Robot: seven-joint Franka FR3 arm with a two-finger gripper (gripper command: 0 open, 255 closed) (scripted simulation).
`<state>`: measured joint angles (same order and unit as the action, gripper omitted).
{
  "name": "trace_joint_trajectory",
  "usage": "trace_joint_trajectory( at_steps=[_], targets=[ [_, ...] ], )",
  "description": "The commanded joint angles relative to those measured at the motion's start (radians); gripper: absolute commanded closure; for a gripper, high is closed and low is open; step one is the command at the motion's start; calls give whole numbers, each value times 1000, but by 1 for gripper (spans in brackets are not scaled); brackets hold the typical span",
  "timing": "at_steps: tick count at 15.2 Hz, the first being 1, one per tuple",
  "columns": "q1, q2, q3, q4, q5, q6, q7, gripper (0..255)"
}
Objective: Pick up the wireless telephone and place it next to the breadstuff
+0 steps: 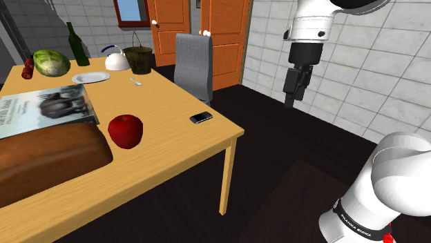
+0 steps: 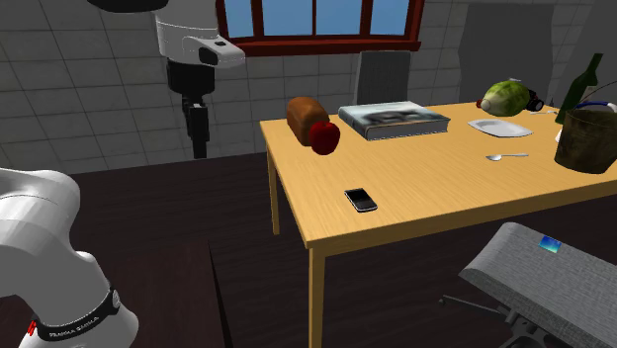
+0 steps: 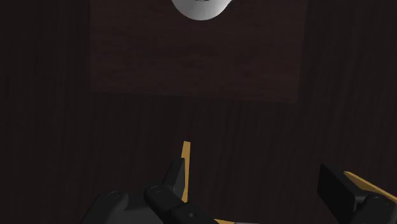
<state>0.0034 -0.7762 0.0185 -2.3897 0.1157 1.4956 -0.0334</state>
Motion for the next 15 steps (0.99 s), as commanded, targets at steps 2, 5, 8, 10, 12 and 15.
trace_joint_trajectory(
  at_steps=[2,5,8,10,12,15],
  targets=[
    [4,24,-15,-2,-16,27,-42,0],
    [16,106,-59,2,-57,109,-164,0],
    [30,199,-99,21,-89,189,-281,0],
    [40,266,-123,41,-104,241,-357,0],
    [51,336,-145,68,-115,289,-433,0],
    [66,445,-172,120,-121,356,-544,0]
  ],
)
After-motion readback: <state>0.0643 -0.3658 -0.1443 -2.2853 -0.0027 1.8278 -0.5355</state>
